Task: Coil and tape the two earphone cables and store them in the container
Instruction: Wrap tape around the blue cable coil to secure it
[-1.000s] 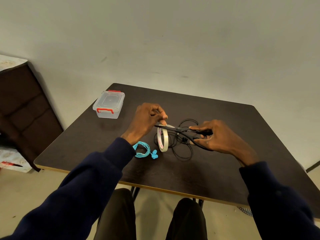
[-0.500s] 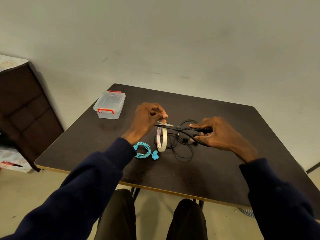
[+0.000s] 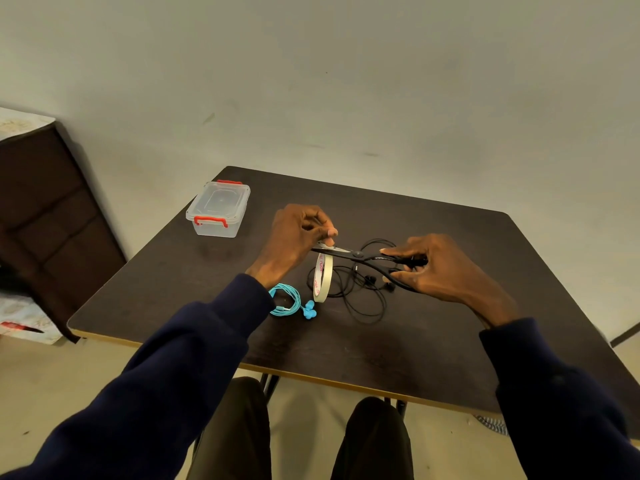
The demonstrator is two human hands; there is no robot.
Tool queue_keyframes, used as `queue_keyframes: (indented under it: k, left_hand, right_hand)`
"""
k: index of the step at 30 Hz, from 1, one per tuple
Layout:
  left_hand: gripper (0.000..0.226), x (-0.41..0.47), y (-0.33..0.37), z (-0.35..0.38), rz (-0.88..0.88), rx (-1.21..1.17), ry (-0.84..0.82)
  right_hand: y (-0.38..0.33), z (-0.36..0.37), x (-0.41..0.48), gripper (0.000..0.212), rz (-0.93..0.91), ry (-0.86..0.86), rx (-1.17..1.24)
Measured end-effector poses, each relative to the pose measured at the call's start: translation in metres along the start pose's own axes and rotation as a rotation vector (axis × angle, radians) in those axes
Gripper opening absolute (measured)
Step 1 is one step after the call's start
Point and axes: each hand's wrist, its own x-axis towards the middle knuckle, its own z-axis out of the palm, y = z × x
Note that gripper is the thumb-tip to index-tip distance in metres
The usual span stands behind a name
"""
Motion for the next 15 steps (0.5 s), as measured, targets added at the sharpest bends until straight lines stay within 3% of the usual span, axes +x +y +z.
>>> queue_keyframes:
  k: [15]
  left_hand:
    - [0.011, 0.0013, 0.0064, 0.0043, -0.018, -0.043, -0.004]
  right_hand:
    - [0.0065, 0.0012, -0.0055, 0.041, 0.03, 0.006, -0.005]
